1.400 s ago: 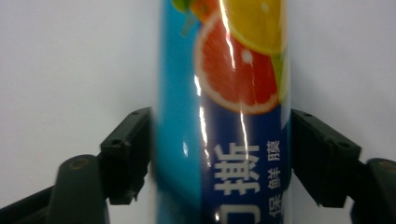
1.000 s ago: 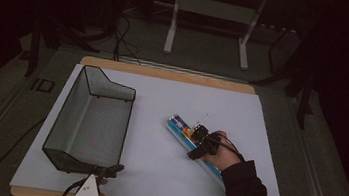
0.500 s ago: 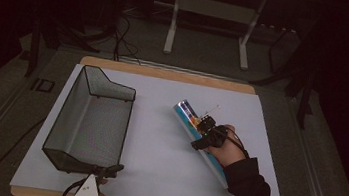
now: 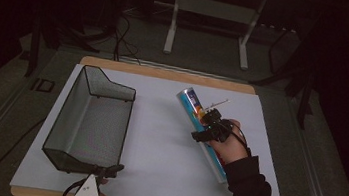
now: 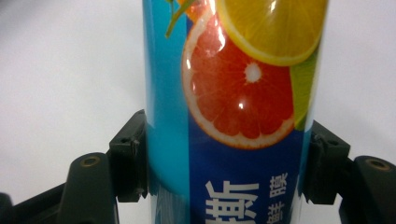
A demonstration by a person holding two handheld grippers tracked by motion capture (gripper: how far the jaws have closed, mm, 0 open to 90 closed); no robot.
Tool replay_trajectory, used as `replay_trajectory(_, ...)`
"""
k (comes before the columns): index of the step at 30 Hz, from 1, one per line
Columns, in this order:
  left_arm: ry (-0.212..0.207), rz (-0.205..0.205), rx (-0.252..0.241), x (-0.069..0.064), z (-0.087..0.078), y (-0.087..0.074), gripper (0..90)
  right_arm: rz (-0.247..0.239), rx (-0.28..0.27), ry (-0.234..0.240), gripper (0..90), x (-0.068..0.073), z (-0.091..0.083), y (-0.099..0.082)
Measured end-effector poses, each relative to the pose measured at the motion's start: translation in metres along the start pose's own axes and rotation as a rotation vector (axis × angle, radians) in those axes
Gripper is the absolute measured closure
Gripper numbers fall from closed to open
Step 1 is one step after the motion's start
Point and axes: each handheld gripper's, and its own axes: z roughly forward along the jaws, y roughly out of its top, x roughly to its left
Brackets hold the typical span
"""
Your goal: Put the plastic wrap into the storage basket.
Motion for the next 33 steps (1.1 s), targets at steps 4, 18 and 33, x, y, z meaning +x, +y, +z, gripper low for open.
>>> replay_trajectory(4,-0.001,0.001,0.001,0.0,0.0,0.0,0.7,0.022,-0.052,0.026,31.7,0.005,-0.008,0.01)
replay_trajectory(18,-0.003,-0.006,-0.007,0.0,0.0,0.0,0.7,0.071,-0.247,0.054,31.7,0.028,-0.045,0.057)
replay_trajectory(33,0.004,-0.001,-0.007,0.001,-0.002,0.0,0.7,0.158,-0.407,0.193,31.7,0.053,-0.052,0.103)
